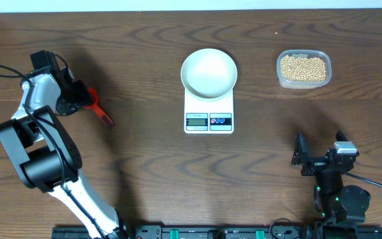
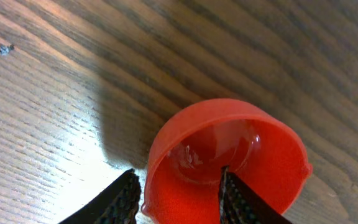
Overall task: Scoop item into bowl and weigh 50g on scale
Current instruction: 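Reach the left gripper to the red scoop and grasp its bowl rim, then lift the red scoop with the left gripper and carry it over the bowl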
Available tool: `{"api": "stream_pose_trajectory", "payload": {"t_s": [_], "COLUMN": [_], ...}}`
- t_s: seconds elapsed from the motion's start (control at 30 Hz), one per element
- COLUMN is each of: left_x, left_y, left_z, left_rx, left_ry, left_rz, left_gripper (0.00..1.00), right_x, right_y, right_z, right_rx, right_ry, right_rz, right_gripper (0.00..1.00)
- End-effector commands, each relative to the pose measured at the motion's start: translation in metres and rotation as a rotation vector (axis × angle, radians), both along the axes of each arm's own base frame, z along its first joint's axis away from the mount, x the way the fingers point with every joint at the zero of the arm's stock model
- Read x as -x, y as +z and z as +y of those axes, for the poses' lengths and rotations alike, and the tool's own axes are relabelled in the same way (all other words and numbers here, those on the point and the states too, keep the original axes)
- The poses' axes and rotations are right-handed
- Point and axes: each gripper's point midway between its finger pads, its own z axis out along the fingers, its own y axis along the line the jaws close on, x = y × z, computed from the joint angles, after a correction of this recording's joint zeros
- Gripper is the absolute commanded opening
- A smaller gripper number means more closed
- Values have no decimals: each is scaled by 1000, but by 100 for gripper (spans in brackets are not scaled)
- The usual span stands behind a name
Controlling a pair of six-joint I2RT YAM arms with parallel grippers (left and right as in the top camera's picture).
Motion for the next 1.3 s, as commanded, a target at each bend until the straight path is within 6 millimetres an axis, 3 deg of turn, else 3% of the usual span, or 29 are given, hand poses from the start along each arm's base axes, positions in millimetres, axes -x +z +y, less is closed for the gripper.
{"api": "stream_pose_trajectory", "payload": {"t_s": [0.0,0.23,0.47,0.67,0.8,1.03,1.27], "left_x": [-5,-5,0,2,1,-7,-11], "left_y": [0,-5,-16,-18,-16,15,78], "left_z": [6,7,4,4,4,4,6], "left_rx": [-23,-27,-25,-23,-14,-12,-27], "left_ry": [8,9,8,9,48,100,183], "left_rz": [-13,-22,-17,-14,-19,-92,-218], "left_gripper": [40,27,25,8,7,7,7], "right_x": [0,0,0,0,0,0,0], "right_y": [-1,-1,-1,-1,-1,-1,-1], "right_z": [1,1,1,1,1,1,1], "right_rx": [5,5,5,5,5,5,5], "right_ry": [1,1,1,1,1,1,1], "right_rz": [-1,-1,-1,-1,-1,-1,-1], "right_gripper": [99,99,99,99,99,99,99]}}
